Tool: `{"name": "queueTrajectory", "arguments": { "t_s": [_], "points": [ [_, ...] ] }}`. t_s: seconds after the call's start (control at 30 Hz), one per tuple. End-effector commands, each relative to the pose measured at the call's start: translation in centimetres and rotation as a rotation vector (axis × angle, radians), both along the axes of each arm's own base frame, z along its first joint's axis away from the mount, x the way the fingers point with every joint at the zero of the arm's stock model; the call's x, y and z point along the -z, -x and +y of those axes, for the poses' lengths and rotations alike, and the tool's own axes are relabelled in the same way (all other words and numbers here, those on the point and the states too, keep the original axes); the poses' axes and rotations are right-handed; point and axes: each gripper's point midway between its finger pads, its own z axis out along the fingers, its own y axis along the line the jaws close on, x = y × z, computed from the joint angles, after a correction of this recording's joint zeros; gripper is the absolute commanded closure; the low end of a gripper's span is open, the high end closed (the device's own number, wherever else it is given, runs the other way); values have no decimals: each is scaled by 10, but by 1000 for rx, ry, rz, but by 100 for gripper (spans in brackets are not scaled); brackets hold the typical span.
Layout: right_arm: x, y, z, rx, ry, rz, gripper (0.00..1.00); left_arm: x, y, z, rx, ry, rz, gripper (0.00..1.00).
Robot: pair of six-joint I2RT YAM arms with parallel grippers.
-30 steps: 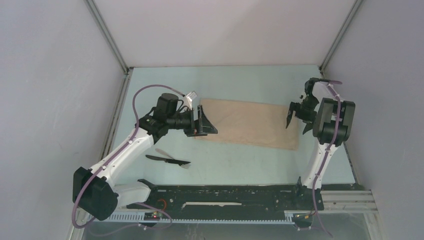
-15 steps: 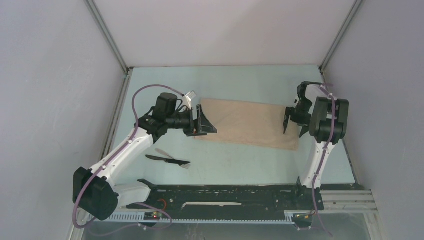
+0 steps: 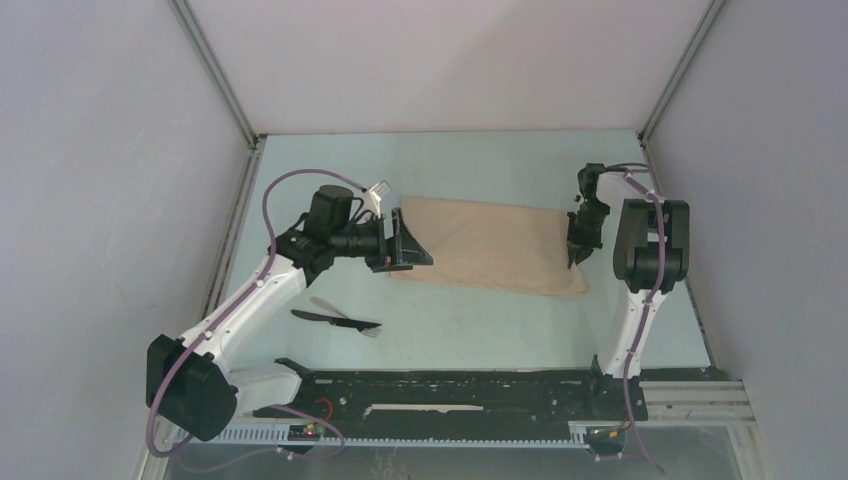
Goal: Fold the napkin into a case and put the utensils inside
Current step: Pick up the rectangle-folded napkin from the center of the board, then fold the rectangle-folded napkin at the center of the board.
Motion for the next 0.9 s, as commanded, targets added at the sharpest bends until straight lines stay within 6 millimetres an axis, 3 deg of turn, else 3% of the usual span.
{"name": "queueTrajectory", "arguments": {
  "t_s": [0.0,0.03,0.17,0.33,0.6,0.7,0.87],
  "points": [
    [19,-9,-16,-12,93,-59,94,-9,-2,2,-3,18,-29,14],
    [18,-8,-18,-13,102,-64,100,-9,-4,4,-9,14,-32,14],
    [7,-1,-24,-2,117,-85,100,3,-15,17,-74,-40,-24,14],
    [-9,8,-52,45,190,-95,100,21,-21,27,-121,-72,16,14],
    [-34,15,-91,82,299,-120,100,15,-18,28,-134,-56,4,14],
    [-40,12,-81,49,322,-130,100,13,-18,29,-139,-52,-3,14],
    [-46,1,-36,-51,324,-111,100,9,-15,29,-136,-43,-8,14]
  ]
}}
